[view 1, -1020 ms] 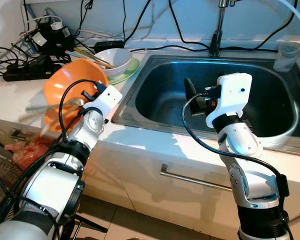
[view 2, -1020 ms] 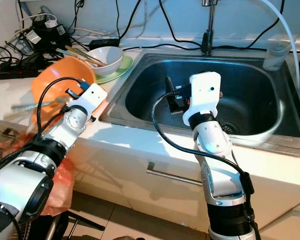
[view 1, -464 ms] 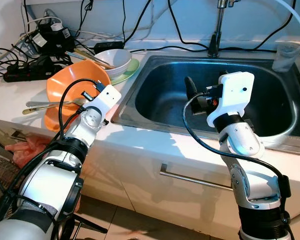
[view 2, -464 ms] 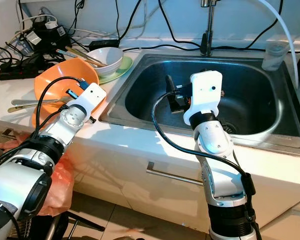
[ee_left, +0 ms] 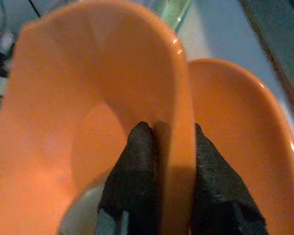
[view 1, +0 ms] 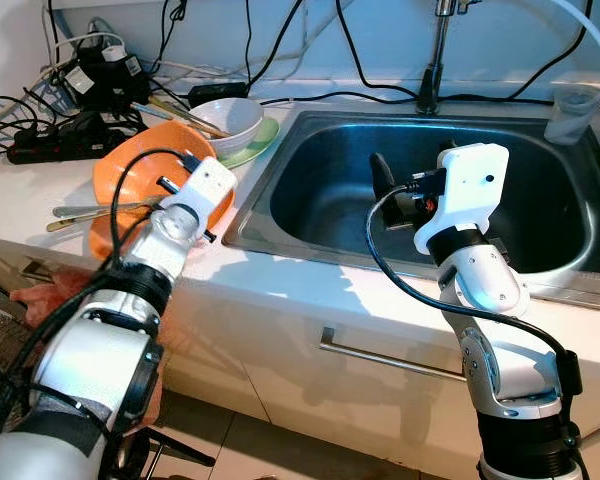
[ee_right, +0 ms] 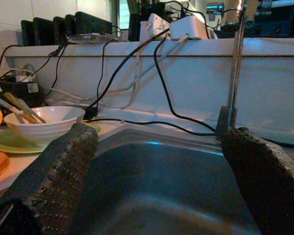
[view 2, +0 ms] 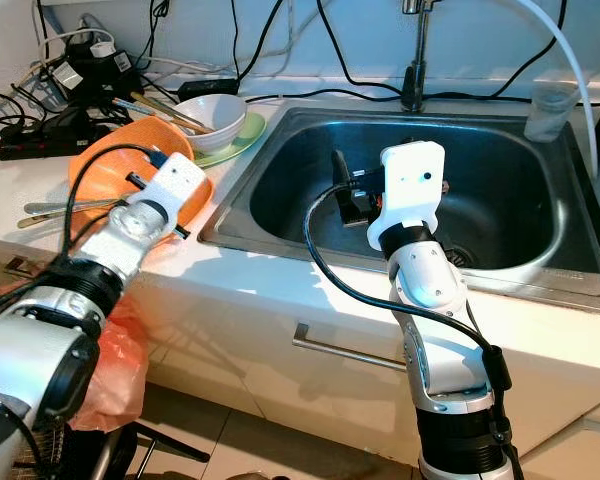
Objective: Kitchen organization
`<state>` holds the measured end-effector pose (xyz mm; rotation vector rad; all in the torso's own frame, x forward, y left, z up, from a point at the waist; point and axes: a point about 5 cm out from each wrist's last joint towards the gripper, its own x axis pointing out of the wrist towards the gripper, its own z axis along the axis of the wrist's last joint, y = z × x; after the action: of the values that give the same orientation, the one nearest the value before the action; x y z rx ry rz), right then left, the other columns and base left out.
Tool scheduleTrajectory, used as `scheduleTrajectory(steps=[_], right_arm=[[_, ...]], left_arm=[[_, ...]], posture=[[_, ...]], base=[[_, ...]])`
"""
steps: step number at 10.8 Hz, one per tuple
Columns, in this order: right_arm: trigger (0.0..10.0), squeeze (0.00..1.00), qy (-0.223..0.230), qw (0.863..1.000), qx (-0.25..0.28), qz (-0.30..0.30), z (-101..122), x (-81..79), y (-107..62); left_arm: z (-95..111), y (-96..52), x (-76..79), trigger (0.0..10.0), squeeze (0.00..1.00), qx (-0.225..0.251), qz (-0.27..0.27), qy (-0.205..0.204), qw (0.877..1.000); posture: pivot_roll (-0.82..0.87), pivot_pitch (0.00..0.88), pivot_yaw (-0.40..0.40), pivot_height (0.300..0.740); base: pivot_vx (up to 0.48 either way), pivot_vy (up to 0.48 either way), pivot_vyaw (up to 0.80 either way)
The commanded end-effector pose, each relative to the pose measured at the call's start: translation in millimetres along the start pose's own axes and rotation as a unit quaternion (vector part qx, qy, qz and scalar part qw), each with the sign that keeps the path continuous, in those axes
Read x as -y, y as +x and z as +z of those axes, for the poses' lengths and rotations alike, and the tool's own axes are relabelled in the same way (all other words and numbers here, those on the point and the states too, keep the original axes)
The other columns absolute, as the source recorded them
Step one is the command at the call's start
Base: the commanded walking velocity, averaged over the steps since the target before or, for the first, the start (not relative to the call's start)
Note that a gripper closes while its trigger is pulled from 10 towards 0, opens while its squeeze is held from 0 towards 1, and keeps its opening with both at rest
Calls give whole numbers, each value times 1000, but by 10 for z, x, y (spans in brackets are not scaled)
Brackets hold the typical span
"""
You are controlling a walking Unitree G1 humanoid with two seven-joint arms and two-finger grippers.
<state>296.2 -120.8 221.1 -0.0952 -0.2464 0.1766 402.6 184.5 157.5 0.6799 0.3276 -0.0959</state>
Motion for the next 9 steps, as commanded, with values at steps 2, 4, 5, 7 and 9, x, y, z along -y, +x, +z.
scheduleTrajectory(steps=[2,4,5,7,9], right_arm=[[10000,0,-1,1000,5,6,26,-31,7],[10000,0,-1,1000,5,5,27,-32,10],[10000,0,-1,1000,5,5,27,-32,9],[10000,0,-1,1000,6,3,27,-30,11],[10000,0,-2,1000,6,2,27,-29,15]], left_arm=[[-16,-6,-81,10000,1000,-12,-10,-16,1000],[4,-9,-105,10000,1000,-12,-19,-15,1000],[34,-12,-128,10000,1000,-9,-21,-14,1000],[128,-19,-195,10000,1000,1,-25,-6,1000],[192,-32,-283,10000,1000,6,-22,-3,1000]], posture=[[-31,0,131,740],[-31,0,133,740],[-32,0,133,740],[-32,0,133,740],[-28,0,133,740]], base=[[0,0,0],[0,0,0],[0,0,0],[0,0,0],[0,0,0]])
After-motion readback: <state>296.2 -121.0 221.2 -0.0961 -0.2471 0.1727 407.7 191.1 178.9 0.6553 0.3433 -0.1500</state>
